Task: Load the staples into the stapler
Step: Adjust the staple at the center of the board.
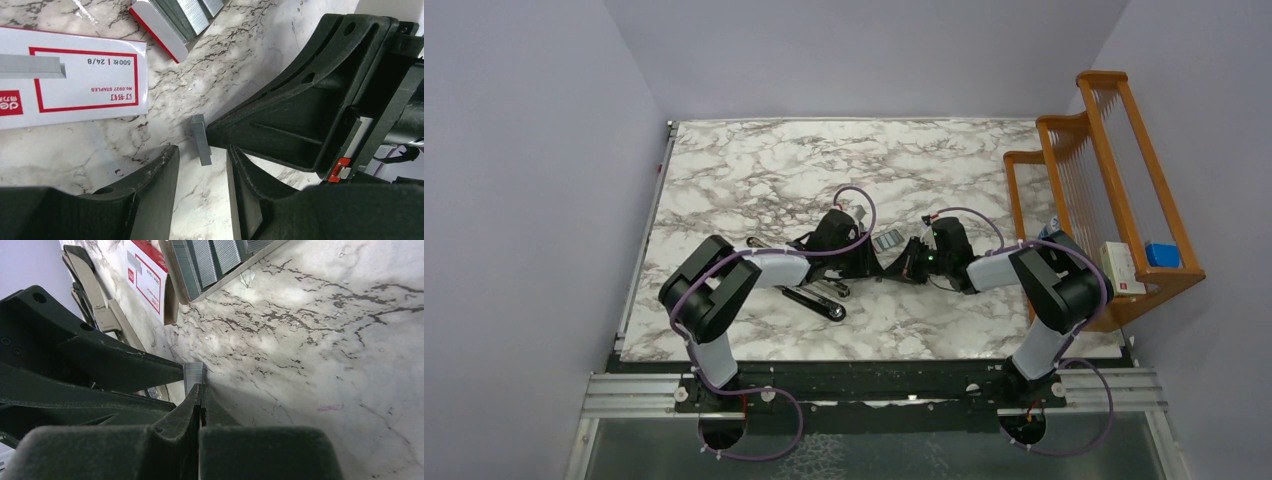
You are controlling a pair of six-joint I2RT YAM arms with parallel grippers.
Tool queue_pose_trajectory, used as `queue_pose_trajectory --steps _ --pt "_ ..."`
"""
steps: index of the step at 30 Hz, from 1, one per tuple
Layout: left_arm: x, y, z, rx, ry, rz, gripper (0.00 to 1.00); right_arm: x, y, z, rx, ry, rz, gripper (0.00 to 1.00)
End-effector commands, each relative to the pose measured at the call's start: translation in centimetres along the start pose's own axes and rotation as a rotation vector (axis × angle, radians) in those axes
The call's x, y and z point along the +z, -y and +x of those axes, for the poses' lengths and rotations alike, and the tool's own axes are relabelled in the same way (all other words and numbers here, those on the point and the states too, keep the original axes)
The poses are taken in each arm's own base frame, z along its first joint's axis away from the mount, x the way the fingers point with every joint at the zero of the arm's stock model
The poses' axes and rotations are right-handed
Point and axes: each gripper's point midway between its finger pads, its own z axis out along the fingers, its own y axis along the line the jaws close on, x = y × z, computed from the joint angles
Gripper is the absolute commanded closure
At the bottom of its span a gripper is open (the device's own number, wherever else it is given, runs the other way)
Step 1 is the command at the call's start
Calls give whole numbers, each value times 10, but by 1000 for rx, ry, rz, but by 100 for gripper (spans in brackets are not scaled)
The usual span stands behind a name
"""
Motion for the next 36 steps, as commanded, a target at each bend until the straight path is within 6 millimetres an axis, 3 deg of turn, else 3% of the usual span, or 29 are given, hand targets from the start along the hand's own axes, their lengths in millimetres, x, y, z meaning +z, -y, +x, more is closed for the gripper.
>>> queue_pose_trajectory --steps 1,36 --pt "8 -4 8 -20 -24 16 57 -12 92 50 66 -102 349 99" --pt "14 4 2 -11 -21 49 82 -15 94 49 53 -100 365 98"
